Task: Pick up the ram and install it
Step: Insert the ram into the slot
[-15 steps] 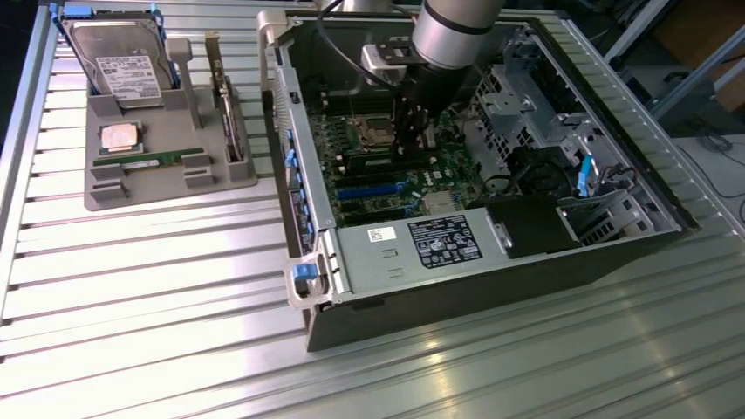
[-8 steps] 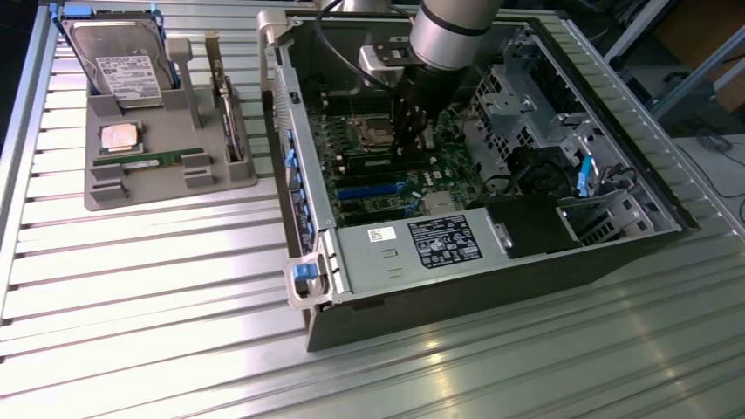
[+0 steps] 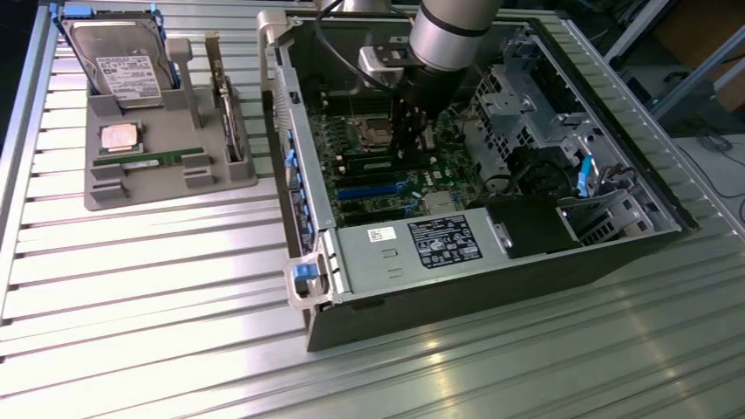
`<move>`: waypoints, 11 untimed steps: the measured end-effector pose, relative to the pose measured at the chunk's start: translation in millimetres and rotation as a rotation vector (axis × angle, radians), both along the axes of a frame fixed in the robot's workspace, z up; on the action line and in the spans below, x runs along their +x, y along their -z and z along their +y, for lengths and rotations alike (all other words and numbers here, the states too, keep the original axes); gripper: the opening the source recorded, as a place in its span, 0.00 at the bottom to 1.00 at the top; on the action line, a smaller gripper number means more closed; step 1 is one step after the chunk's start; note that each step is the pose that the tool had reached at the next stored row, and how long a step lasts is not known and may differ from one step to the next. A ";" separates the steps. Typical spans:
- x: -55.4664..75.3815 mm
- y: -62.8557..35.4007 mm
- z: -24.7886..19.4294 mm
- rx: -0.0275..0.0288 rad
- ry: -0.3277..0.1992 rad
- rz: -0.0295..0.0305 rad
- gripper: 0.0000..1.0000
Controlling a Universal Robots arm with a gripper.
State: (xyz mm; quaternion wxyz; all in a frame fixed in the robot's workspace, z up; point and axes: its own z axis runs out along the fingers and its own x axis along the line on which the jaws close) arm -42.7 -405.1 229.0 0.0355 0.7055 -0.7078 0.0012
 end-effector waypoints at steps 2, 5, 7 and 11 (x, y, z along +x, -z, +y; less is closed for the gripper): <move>0.0 0.0 0.0 0.0000 0.000 0.0000 0.33; 0.0 -0.5 0.0 0.0001 0.000 -0.0001 0.33; 0.0 -8.5 0.0 0.0000 0.000 -0.0001 0.33; 0.1 -19.5 0.4 0.0000 0.000 0.0000 0.33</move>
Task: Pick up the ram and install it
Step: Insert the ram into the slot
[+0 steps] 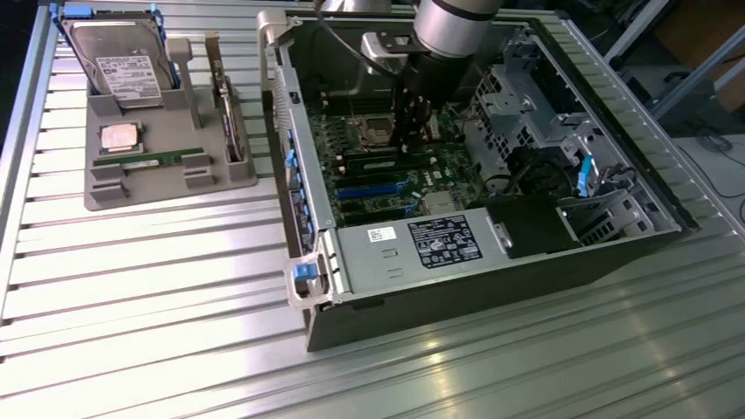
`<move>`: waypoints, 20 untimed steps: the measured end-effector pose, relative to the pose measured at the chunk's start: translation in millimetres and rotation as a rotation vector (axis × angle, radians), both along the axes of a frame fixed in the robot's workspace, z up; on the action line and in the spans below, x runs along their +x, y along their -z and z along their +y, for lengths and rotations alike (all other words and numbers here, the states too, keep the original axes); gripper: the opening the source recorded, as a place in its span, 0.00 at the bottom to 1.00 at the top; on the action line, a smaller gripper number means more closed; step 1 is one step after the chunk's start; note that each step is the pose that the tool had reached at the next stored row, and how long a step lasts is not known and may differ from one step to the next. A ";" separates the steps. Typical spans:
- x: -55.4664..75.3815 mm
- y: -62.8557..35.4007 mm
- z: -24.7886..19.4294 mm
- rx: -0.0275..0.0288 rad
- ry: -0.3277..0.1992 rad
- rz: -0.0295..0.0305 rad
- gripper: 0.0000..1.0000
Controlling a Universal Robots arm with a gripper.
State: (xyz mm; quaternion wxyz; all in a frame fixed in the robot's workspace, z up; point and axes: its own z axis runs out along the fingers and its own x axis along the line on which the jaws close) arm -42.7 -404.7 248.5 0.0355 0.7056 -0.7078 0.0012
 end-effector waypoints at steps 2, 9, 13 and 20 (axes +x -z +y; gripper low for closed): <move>0.0 -2.4 0.3 0.0002 0.000 -0.0001 0.18; 22.0 -2.6 0.0 -0.0001 0.000 0.0043 0.11; 32.8 -2.6 0.0 -0.0001 0.000 0.0055 0.11; 53.9 -13.5 0.0 -0.0001 0.000 0.0057 0.11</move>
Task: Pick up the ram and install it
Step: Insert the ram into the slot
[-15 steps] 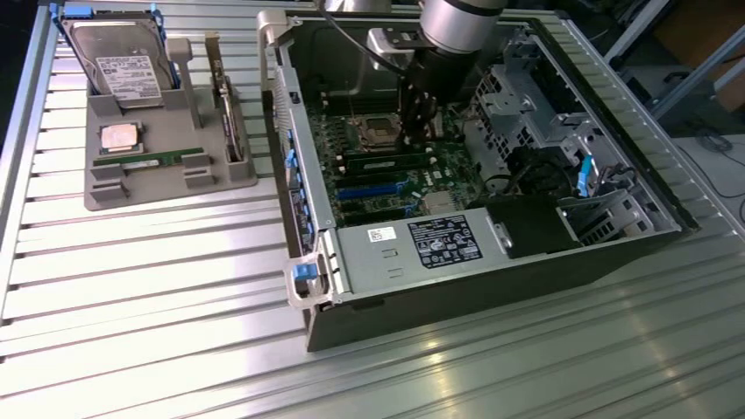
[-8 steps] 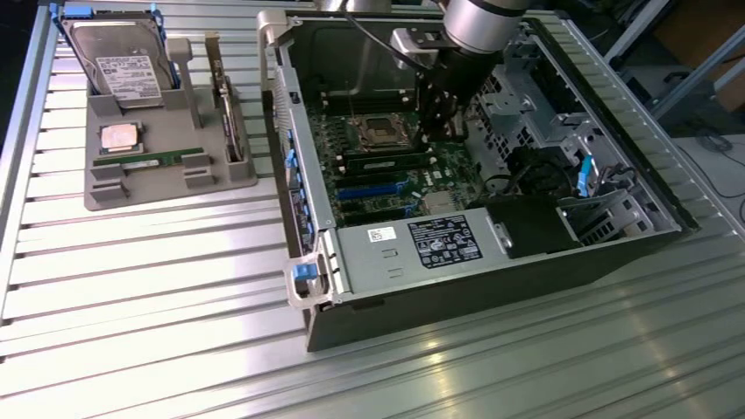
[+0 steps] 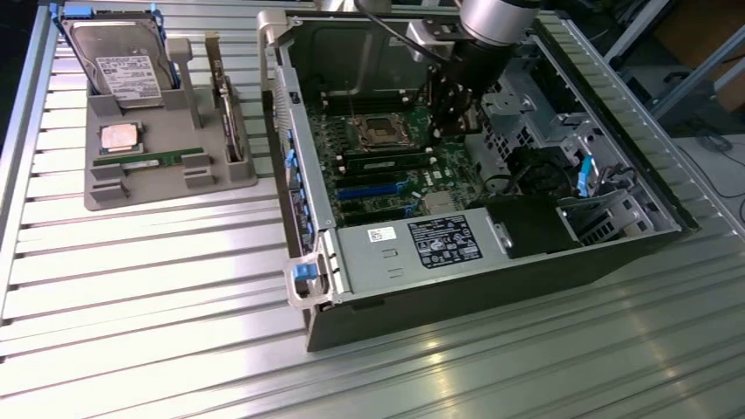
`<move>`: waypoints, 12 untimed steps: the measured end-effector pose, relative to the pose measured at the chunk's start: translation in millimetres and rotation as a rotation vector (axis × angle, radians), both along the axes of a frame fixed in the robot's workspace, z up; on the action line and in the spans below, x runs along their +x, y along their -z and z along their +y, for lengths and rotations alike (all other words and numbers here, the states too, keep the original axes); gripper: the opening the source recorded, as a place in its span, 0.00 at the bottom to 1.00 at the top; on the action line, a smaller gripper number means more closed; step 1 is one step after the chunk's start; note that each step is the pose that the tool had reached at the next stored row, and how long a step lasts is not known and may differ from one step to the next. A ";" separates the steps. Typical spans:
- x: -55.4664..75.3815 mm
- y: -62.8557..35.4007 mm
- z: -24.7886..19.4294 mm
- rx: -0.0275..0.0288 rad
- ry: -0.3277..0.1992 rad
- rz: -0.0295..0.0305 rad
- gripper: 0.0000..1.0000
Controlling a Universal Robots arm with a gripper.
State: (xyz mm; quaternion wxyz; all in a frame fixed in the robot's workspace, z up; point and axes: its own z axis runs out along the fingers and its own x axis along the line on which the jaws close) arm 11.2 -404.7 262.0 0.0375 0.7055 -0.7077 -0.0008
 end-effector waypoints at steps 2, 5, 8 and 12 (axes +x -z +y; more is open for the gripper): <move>10.3 -1.2 0.0 0.0001 0.000 0.0001 0.11; 25.1 -3.0 0.0 -0.0002 0.000 0.0004 0.11; 40.9 -6.7 0.0 0.0000 0.000 0.0006 0.11; 51.8 -11.3 0.0 -0.0001 0.000 0.0007 0.11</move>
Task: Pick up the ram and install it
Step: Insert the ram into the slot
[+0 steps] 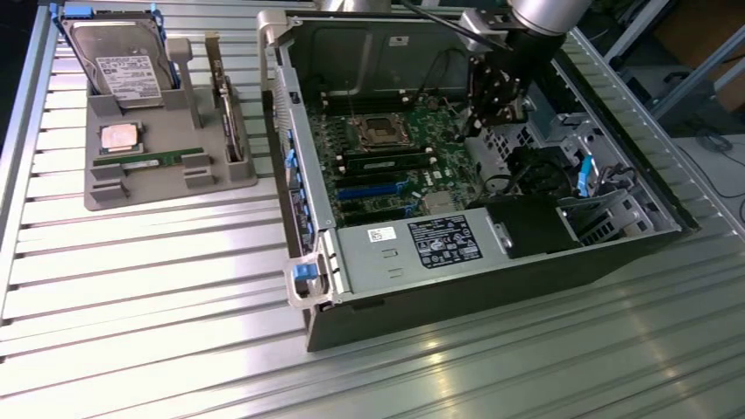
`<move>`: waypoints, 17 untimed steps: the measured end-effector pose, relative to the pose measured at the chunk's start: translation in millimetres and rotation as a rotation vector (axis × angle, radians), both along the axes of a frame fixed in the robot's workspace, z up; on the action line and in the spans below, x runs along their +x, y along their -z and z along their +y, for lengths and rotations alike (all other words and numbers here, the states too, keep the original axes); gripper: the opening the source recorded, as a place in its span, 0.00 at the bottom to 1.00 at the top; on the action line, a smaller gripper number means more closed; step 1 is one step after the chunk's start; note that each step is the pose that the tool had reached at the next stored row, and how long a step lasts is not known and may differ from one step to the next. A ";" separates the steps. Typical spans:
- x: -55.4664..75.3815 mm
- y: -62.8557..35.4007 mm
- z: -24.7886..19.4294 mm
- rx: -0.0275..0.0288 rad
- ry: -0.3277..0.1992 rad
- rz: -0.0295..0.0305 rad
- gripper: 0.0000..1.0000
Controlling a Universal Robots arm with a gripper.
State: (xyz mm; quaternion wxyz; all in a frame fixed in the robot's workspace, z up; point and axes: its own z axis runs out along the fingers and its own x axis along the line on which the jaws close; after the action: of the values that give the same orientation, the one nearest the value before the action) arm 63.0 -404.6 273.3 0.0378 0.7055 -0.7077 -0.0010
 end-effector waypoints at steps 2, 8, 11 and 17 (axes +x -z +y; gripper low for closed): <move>5.9 -4.9 0.0 0.0001 0.000 -0.0001 0.11; 8.8 -12.8 0.0 0.0001 0.000 0.0000 0.11; 8.8 -12.8 0.0 0.0001 0.000 0.0000 0.11; 8.1 -20.1 0.0 0.0001 0.000 0.0000 0.11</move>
State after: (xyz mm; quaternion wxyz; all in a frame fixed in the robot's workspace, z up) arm 71.1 -404.7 293.4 0.0378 0.7055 -0.7077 -0.0010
